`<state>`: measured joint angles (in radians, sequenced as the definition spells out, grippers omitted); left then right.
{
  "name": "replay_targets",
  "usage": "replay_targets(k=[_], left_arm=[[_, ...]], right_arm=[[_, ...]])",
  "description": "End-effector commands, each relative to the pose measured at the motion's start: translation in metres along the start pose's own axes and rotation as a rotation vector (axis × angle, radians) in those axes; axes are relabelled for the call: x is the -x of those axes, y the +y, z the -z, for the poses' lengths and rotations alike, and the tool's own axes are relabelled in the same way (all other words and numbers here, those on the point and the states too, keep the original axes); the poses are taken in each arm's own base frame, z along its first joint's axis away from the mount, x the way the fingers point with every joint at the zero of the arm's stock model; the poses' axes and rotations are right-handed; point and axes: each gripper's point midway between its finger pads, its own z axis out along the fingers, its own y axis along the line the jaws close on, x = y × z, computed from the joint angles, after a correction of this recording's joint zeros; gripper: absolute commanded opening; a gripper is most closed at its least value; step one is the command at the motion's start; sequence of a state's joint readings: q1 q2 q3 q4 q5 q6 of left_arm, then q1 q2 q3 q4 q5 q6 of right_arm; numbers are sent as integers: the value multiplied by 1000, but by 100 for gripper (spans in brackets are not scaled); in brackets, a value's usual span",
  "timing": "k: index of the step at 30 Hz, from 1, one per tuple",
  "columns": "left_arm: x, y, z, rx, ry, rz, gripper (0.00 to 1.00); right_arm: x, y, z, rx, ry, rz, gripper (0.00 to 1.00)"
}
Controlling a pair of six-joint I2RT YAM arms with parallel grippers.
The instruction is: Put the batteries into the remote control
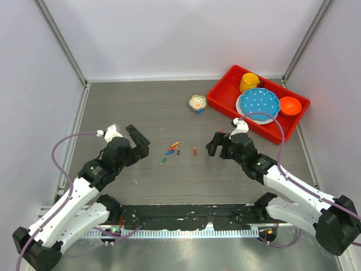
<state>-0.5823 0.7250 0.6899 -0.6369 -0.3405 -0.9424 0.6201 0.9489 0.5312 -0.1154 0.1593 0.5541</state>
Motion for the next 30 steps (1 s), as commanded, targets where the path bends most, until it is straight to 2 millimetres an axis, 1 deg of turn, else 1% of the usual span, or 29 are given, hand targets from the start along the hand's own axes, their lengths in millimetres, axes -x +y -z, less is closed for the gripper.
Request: replay_targets(k=[1, 3, 5, 6, 8, 9, 10, 11, 13, 14, 15, 16, 17, 18, 19, 20, 21, 22, 23, 25, 26, 30], left_arm=[[1, 7, 3, 37, 1, -17, 100], [0, 6, 4, 25, 7, -29, 100], [-1, 6, 4, 18, 7, -30, 100], [1, 5, 5, 15, -1, -29, 100], [4, 6, 5, 21, -17, -32, 100], [6, 6, 5, 21, -22, -41, 100], [8, 5, 5, 22, -25, -44, 100], [14, 3, 6, 31, -44, -42, 100], [17, 4, 0, 69, -48, -51, 100], [28, 7, -2, 107, -93, -40, 100], [32, 9, -7, 143, -108, -24, 100], [33, 12, -18, 196, -103, -18, 100], [43, 15, -25, 234, -117, 4, 100], [46, 17, -34, 261, -109, 16, 100], [39, 26, -53, 334, -62, 12, 100], [51, 33, -61, 377, -64, 72, 98], [49, 34, -69, 391, -28, 94, 97], [47, 41, -78, 437, -9, 108, 96], [46, 47, -93, 487, 10, 134, 94], [46, 47, -107, 519, 15, 142, 92], [43, 48, -118, 542, 29, 143, 91], [45, 43, -140, 557, 22, 167, 92]], right_arm=[[28, 10, 2, 8, -94, -66, 100], [32, 18, 5, 52, -114, -57, 100], [32, 24, 6, 85, -101, -26, 100], [28, 25, 7, 92, -76, 5, 99], [30, 26, 7, 88, -65, 32, 100], [27, 23, 6, 73, -53, 36, 100], [30, 21, 6, 56, -63, 25, 100], [32, 19, 6, 40, -73, 4, 100], [33, 13, 6, 14, -100, -79, 100], [32, 16, 6, 39, -102, -85, 100], [37, 24, 6, 86, -127, -88, 100], [29, 21, 4, 85, -108, -92, 100], [26, 18, 0, 63, -101, -102, 100], [23, 15, -3, 44, -85, -102, 100], [27, 16, -4, 32, -80, -97, 99], [20, 12, -11, 1, -47, -92, 100], [15, 9, -11, -19, -18, -82, 100], [18, 11, -12, -21, -13, -76, 100], [14, 10, -13, -26, 1, -77, 100], [10, 11, -14, -15, 15, -76, 100], [10, 12, -14, -6, 14, -79, 99], [5, 14, -12, 16, 25, -77, 99]])
